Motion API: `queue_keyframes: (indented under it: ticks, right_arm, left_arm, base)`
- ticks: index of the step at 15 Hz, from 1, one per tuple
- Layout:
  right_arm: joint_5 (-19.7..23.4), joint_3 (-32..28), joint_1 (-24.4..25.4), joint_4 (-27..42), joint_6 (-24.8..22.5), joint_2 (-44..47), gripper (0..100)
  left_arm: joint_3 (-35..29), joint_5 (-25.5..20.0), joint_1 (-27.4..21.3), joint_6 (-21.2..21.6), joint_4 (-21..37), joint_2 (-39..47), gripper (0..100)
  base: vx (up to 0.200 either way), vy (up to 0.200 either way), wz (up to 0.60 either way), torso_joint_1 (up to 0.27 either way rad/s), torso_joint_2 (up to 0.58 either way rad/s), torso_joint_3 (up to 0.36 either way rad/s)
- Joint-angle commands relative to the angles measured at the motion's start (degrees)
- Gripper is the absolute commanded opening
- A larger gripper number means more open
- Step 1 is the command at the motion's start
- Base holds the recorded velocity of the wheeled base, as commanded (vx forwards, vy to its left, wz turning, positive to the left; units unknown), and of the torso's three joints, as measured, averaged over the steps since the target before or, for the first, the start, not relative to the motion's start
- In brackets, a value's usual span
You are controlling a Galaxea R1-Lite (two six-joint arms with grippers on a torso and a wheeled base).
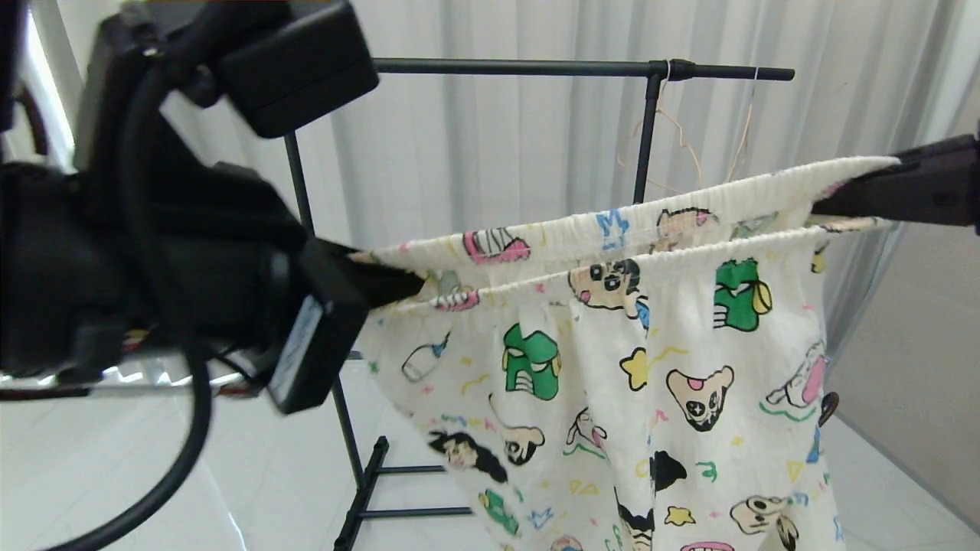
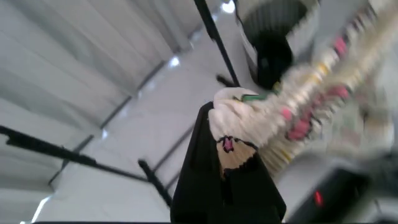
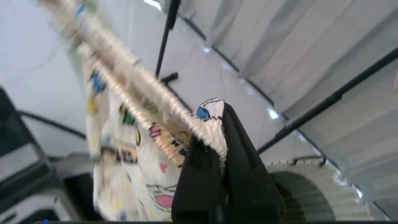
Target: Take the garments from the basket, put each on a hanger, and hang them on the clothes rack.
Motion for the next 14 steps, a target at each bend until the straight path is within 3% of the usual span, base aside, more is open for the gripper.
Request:
queue_keyframes:
  ticks: [1,4,7,8,10,11,13,14]
  right_arm:
    - [0.11,-6.61,0.19,-1.38,-0.45,8.4,0]
    - [0.19,-10.12,0.28,-1.46,-0.98,11.39,0]
    - [0.02,-8.98,0.1,-1.2,-0.89,9.99,0]
    - [-0.07,-7.58,-0.08,-1.2,-0.89,8.93,0]
    - [-0.6,-2.83,-0.78,-1.11,-0.8,5.42,0]
    - [-1.39,1.74,-0.87,-1.11,-0.8,2.08,0]
    - [-1.56,6.31,-0.87,-0.5,-0.8,-1.88,0]
    - [-1.56,7.37,-0.87,0.47,-0.8,-2.85,0]
  left_arm:
    - [0.72,-0.58,-5.67,-0.92,7.3,-7.61,0]
    - [0.72,-0.66,-14.64,-8.12,9.33,-8.14,0]
    - [1.24,-0.66,-16.13,-10.41,9.33,-8.05,0]
    - [1.68,-0.58,-15.25,-10.41,9.33,-8.05,0]
    - [2.65,-0.49,-9.1,-9.97,8.71,-7.44,0]
    - [2.82,-0.4,-3.74,-9.35,3.0,-5.68,0]
    - [3.18,-0.31,0.48,-9.18,-7.81,-2.95,0]
    - [3.18,-0.31,0.83,-8.74,-9.4,-2.34,0]
  base:
    - [0.0,0.0,0.0,0.0,0.0,0.0]
    - [0.0,0.0,0.0,0.0,0.0,0.0]
    - [0.0,0.0,0.0,0.0,0.0,0.0]
    - [0.0,0.0,0.0,0.0,0.0,0.0]
    - [0.0,0.0,0.0,0.0,0.0,0.0]
    - [0.0,0.0,0.0,0.0,0.0,0.0]
    - [0.0,0.0,0.0,0.0,0.0,0.0]
    - [0.0,0.0,0.0,0.0,0.0,0.0]
